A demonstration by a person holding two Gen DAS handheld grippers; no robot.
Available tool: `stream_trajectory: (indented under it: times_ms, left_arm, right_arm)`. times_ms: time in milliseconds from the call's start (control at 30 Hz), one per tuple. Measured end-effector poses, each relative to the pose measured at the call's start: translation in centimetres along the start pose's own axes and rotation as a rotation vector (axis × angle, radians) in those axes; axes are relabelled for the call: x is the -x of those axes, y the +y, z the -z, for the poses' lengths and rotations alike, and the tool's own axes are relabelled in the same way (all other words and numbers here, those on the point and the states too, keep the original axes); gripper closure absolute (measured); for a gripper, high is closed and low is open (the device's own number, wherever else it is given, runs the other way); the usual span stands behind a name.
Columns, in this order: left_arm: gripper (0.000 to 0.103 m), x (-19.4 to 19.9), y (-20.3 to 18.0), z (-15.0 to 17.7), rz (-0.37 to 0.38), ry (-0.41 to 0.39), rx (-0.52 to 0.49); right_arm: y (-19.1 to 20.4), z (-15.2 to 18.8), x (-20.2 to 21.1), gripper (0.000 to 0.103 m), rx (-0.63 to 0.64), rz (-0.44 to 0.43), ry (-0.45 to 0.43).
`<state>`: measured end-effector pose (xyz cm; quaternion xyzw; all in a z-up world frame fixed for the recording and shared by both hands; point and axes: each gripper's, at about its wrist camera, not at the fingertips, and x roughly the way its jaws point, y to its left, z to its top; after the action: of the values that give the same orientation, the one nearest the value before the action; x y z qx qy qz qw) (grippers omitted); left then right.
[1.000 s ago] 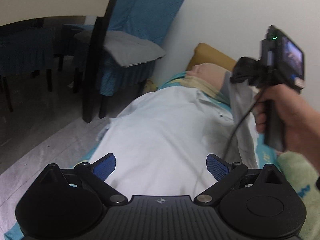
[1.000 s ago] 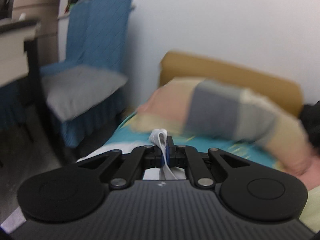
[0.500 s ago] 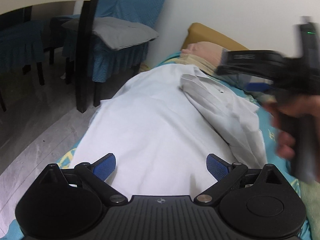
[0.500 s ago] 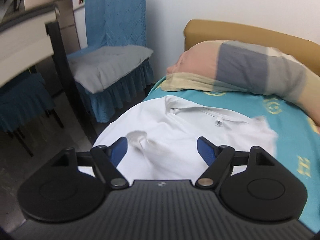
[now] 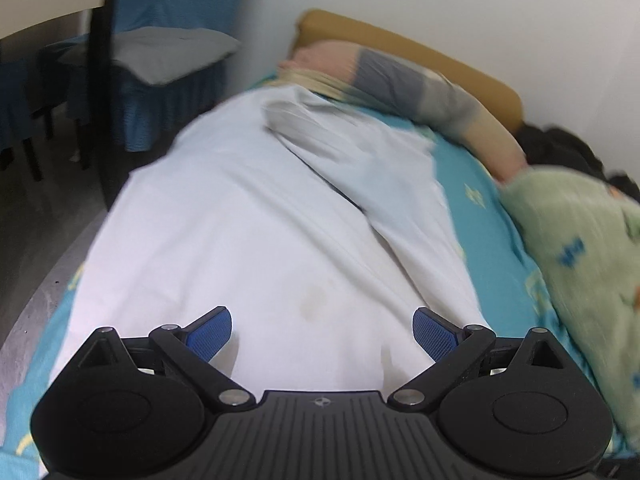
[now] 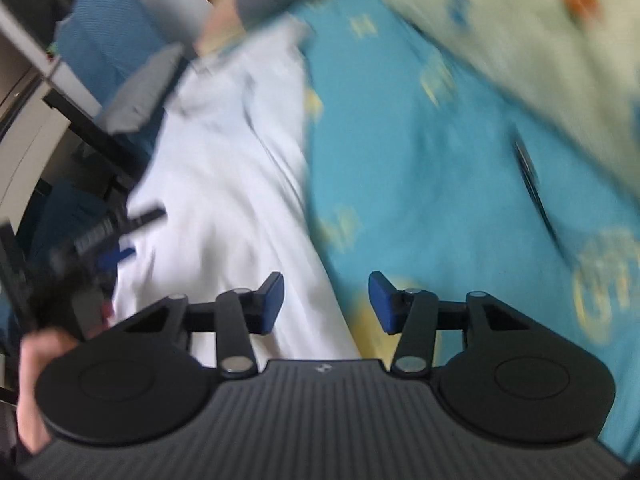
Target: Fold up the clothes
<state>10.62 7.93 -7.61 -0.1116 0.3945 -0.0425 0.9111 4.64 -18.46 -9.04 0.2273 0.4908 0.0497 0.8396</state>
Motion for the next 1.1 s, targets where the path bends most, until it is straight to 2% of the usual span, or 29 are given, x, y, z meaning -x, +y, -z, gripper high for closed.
stream_trajectory:
  times_ms: [167, 267, 433, 467, 500, 533, 567, 633, 767, 900, 967, 1067, 1100]
  left_arm:
    - [0.005, 2.7, -2.2, 2.6, 0.095, 0.106, -0.016]
    - [0.005, 4.4, -2.9, 3.9, 0.123, 0.136, -0.016]
    - [0.005, 5.6, -4.2, 5.2, 0.102, 0.167, -0.086]
    - [0.005, 5.7, -4.4, 5.2, 0.104, 0.169, -0.088]
    - [0.005, 5.8, -4.5, 5.2, 0.105, 0.170, -0.091]
    - [0.005, 5.9, -4.7, 5.2, 0.110, 0.171, -0.098]
    - [0.005, 5.9, -4.8, 5.0, 0.118, 0.170, -0.102]
    - [0.005, 5.9, -5.0, 4.8, 0.131, 0.166, -0.099]
    - [0.005, 5.9, -5.9, 5.3, 0.131, 0.158, -0.142]
    - [0.005, 4.9, -8.4, 7.2, 0.177, 0.186, -0.237]
    - [0.005, 3.8, -9.8, 8.5, 0.148, 0.236, -0.299]
    - [0.009, 2.2, -10.6, 10.7, 0.101, 0.378, -0.387]
    - [0.009, 2.5, -10.5, 11.0, 0.094, 0.374, -0.404]
  right_arm:
    - [-2.5, 4.4, -1.1, 0.056, -0.034, 0.020, 0.144]
    - [-2.0, 5.0, -0.9, 0.057, 0.015, -0.025, 0.147]
    - [-0.6, 6.5, -1.0, 0.065, 0.123, -0.011, 0.170]
    - [-0.3, 6.9, -0.9, 0.069, 0.152, -0.021, 0.180]
    - [-0.1, 7.1, -0.8, 0.087, 0.170, -0.036, 0.193]
    - [0.1, 7.3, -0.7, 0.096, 0.184, -0.046, 0.204]
    - [0.3, 7.4, -0.5, 0.096, 0.195, -0.055, 0.205]
    - [0.3, 7.1, 1.1, 0.098, 0.187, -0.079, 0.164]
    - [-1.5, 5.6, 6.0, 0.098, 0.091, -0.156, 0.035]
    - [-3.0, 4.0, 11.0, 0.099, 0.083, -0.143, -0.118]
    - [-3.2, 3.4, 12.7, 0.099, 0.099, -0.143, -0.162]
    - [-2.5, 2.5, 13.9, 0.099, 0.153, -0.144, -0.194]
    - [-2.2, 2.2, 14.3, 0.099, 0.173, -0.145, -0.203]
